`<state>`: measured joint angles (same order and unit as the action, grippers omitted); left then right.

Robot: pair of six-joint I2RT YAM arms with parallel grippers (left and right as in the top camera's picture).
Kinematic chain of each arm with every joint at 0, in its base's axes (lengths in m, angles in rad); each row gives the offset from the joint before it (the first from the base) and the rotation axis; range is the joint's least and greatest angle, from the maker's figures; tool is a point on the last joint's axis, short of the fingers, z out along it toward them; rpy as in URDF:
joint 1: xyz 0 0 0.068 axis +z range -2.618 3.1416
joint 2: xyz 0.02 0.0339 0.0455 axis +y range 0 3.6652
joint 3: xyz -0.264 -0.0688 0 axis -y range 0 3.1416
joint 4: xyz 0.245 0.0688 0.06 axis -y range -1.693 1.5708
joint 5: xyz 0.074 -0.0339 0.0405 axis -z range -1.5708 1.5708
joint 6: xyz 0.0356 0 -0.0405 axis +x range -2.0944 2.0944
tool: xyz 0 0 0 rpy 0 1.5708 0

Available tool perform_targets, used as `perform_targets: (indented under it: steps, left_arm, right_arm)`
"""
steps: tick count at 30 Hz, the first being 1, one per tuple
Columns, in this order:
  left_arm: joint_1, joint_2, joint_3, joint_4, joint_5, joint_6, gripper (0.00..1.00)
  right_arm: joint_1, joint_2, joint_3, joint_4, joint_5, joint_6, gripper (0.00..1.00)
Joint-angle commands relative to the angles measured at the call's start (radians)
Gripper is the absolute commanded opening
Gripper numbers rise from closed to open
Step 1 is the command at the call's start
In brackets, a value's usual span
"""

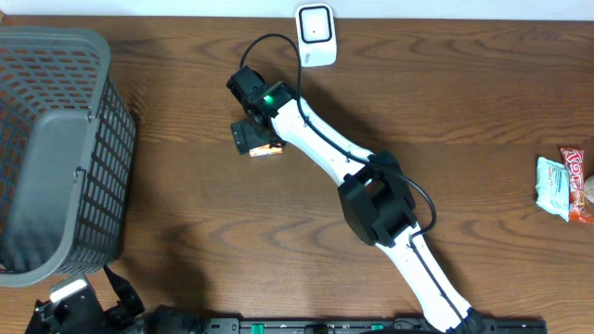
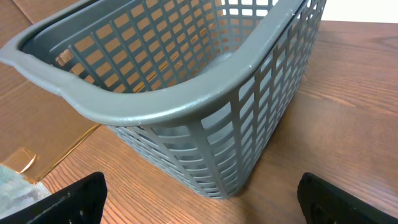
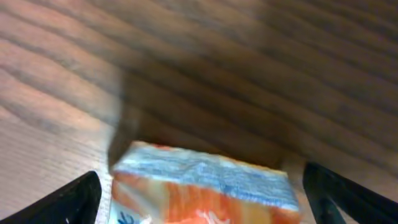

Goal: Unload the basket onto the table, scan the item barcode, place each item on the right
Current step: 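Lift the tissue pack with the right gripper toward the scanner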

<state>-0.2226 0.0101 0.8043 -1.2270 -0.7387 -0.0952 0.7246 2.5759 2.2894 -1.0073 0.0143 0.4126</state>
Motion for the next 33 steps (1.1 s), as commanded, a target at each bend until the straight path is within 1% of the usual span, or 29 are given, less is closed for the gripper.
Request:
perform_targets:
  steps: [1, 2, 5, 8, 16, 21, 27, 30, 33]
  left_arm:
    - [0.003, -0.007, 0.001, 0.000, -0.005, 0.013, 0.98]
    - [0.003, -0.007, 0.001, 0.000, -0.005, 0.013, 0.98]
    - [0.003, -0.007, 0.001, 0.000, -0.005, 0.013, 0.98]
    - [0.003, -0.007, 0.001, 0.000, -0.005, 0.013, 0.98]
    - [0.003, -0.007, 0.001, 0.000, -0.005, 0.013, 0.98]
    - [0.003, -0.007, 0.001, 0.000, -0.005, 0.013, 0.98]
    - [0.003, -0.007, 0.001, 0.000, -0.005, 0.013, 0.98]
    - [0.003, -0.007, 0.001, 0.000, -0.005, 0.013, 0.98]
    - [0.003, -0.007, 0.001, 0.000, -0.005, 0.013, 0.98]
  right_arm:
    - [0.012, 0.045, -0.006, -0.018, -0.053, 0.021, 0.99]
    - [0.014, 0.045, -0.006, -0.023, -0.053, 0.021, 0.98]
    - [0.016, 0.045, -0.006, -0.054, -0.054, 0.021, 0.88]
    - [0.016, 0.044, -0.006, -0.085, -0.054, 0.021, 0.81]
    - [0.002, 0.032, -0.002, -0.139, -0.055, 0.016, 0.75]
    - [-0.018, 0.013, 0.032, -0.203, -0.063, -0.009, 0.64]
    - [-0.053, 0.011, 0.093, -0.312, -0.079, -0.024, 0.64]
    - [-0.079, 0.010, 0.106, -0.366, -0.138, -0.089, 0.63]
    - [-0.114, 0.010, 0.108, -0.431, -0.233, -0.158, 0.61]
